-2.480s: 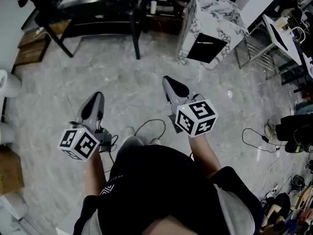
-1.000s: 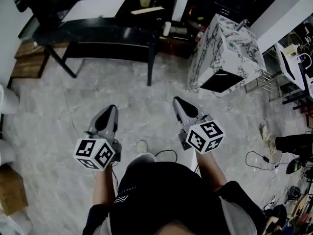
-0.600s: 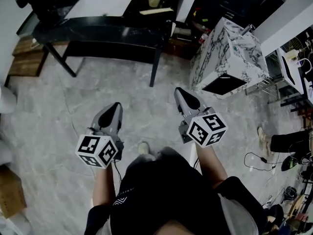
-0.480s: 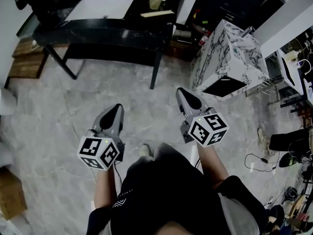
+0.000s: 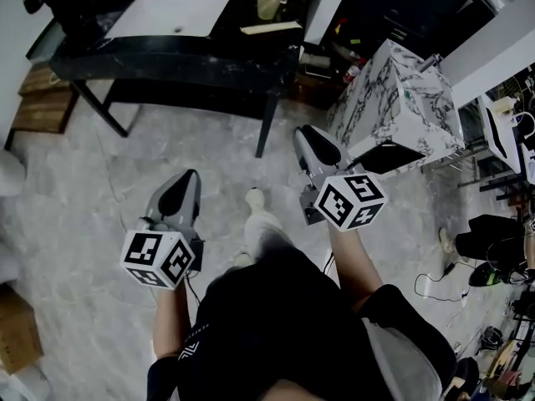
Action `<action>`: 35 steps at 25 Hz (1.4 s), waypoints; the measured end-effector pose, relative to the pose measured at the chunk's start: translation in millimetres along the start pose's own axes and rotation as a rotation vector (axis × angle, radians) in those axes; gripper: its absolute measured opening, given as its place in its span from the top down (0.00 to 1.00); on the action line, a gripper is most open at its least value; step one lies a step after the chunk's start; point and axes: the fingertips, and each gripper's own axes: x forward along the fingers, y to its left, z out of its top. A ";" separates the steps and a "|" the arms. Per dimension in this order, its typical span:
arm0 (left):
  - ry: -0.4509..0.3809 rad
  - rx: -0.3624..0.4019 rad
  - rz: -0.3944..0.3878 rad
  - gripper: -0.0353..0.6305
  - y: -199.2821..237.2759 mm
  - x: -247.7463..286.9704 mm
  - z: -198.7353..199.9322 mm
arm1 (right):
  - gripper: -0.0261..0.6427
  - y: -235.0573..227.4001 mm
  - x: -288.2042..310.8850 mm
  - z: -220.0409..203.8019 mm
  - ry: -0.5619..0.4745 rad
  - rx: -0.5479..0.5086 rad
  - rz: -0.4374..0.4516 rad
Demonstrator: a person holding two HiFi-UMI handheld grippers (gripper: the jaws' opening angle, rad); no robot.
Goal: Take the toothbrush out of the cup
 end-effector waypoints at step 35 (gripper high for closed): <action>-0.038 -0.043 0.115 0.92 99.2 278.0 101.7 | 0.80 -192.7 299.9 87.8 0.042 -0.057 0.028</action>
